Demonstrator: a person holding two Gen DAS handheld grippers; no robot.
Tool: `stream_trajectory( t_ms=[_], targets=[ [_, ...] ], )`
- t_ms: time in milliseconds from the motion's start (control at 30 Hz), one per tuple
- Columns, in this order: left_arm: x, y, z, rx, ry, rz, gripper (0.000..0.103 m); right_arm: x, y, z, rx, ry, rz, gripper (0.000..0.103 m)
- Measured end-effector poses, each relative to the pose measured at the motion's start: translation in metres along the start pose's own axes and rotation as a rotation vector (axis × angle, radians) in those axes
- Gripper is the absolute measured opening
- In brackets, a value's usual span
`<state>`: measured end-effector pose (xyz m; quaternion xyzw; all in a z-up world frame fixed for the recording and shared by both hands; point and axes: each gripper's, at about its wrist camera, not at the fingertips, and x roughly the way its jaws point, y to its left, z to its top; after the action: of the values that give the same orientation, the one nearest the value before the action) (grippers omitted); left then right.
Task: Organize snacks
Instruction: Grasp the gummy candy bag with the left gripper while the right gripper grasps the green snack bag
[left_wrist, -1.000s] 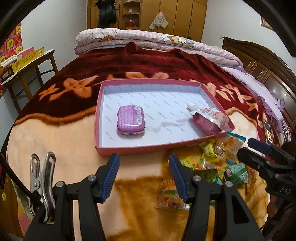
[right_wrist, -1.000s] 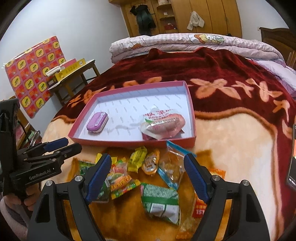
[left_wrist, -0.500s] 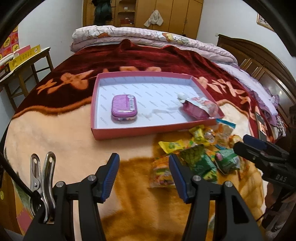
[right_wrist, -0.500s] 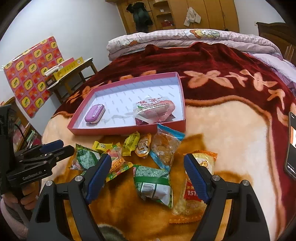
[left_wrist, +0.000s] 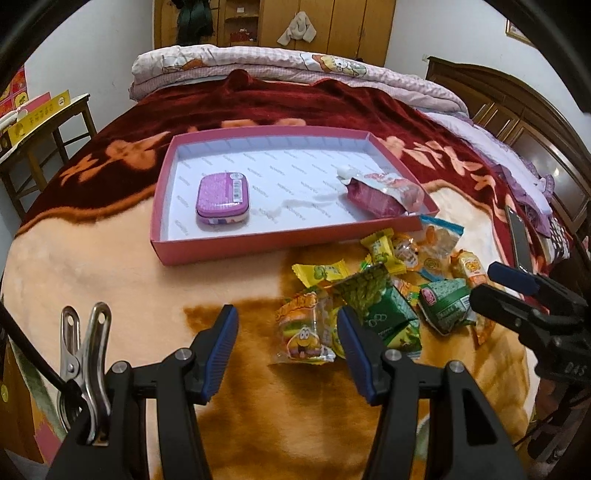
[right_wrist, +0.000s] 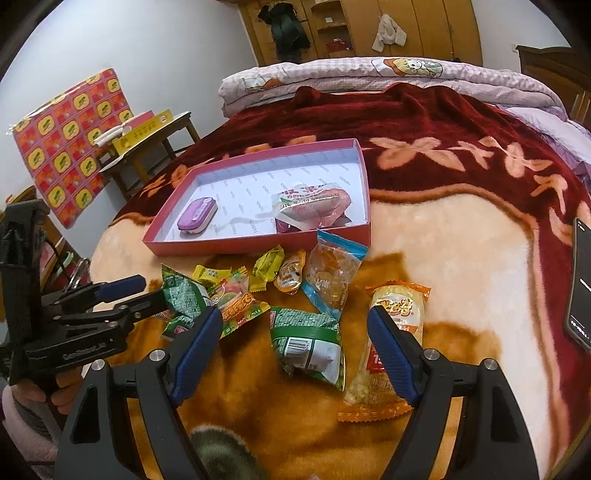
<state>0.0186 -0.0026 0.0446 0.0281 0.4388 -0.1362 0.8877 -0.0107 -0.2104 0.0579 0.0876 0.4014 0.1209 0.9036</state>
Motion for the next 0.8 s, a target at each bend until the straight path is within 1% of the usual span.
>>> stream_trajectory(
  t_ms=[167,267,533,567,600,633,800],
  targets=[
    [0.008,-0.003,-0.002,0.000,0.018,-0.005,0.059,0.003,0.004,-0.003,-0.010,0.013,0.010,0.082],
    [0.014,-0.005,-0.003,0.007,0.027,0.017,0.059,0.004,0.007,-0.003,-0.016,0.015,0.014,0.082],
    [0.020,-0.004,-0.002,0.005,0.011,0.031,0.059,0.007,0.011,-0.005,-0.021,0.024,0.020,0.082],
    [0.020,-0.004,-0.002,0.003,0.010,0.028,0.057,0.007,0.011,-0.005,-0.021,0.024,0.020,0.082],
    [0.020,-0.003,-0.002,-0.002,0.009,0.020,0.053,0.007,0.011,-0.005,-0.022,0.024,0.020,0.082],
    [0.020,-0.002,-0.002,-0.006,0.011,0.009,0.052,0.006,0.012,-0.005,-0.023,0.023,0.021,0.082],
    [0.023,0.001,-0.003,-0.029,0.030,0.001,0.052,0.007,0.014,-0.004,-0.025,0.021,0.023,0.082]
  ],
)
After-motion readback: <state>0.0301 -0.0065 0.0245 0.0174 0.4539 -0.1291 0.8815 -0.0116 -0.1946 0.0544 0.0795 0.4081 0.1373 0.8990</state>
